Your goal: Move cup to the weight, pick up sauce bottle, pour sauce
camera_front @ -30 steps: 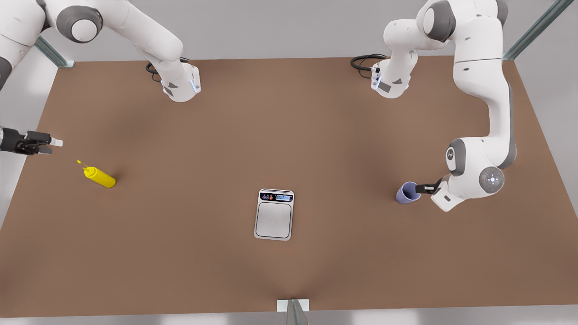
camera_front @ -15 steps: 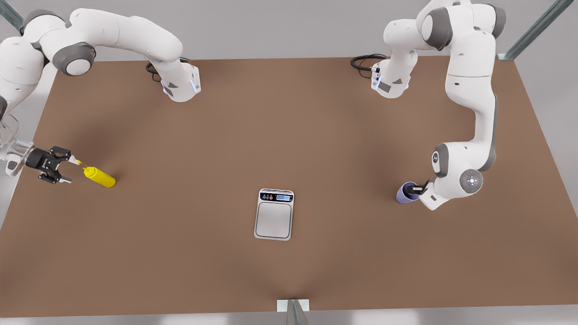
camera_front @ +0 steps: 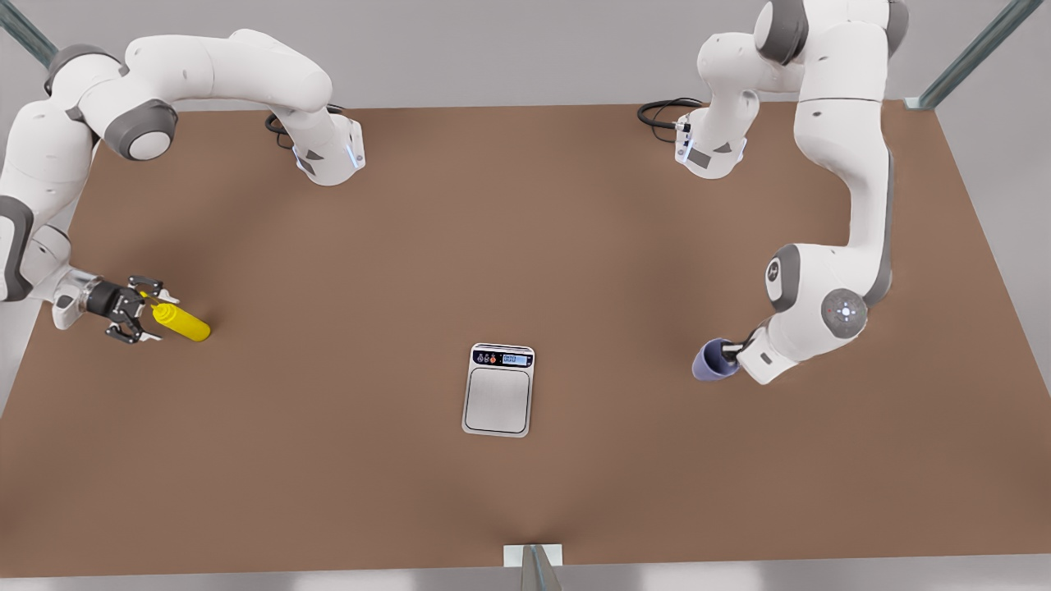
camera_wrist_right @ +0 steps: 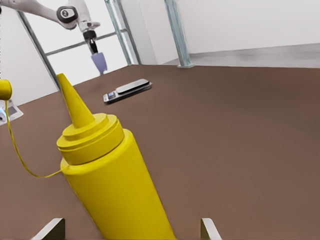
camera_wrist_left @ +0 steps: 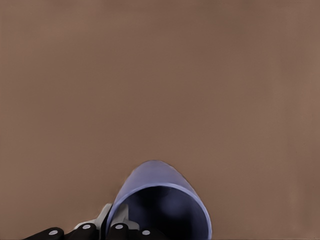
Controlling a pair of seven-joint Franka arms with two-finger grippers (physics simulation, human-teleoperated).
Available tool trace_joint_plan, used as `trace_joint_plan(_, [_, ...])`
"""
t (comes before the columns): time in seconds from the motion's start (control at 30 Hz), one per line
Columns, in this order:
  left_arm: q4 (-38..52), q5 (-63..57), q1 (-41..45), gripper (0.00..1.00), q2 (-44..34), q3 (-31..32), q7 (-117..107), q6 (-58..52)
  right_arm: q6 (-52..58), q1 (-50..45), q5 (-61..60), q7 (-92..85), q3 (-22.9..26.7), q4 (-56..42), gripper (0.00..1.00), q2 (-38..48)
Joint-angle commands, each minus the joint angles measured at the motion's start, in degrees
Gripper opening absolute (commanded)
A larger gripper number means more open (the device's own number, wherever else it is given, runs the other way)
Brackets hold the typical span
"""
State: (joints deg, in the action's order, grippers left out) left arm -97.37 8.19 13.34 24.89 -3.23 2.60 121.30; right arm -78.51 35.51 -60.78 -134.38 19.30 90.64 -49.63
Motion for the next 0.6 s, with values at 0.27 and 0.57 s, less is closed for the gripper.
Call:
trace_joint_plan(0.27, [33.6,0.0,16.9,0.21,20.4,3.0,-45.4,-8.6,1.9,-0.2,-1.4,-17.1,-1.5,0.7,1.00,0.0])
trace_joint_plan(0.57, [49.6,0.2,20.6,0.21,32.7,6.9,-51.8,-8.4,1.9,-0.6,-1.8,-17.1,-3.0,1.8,1.00,-0.3])
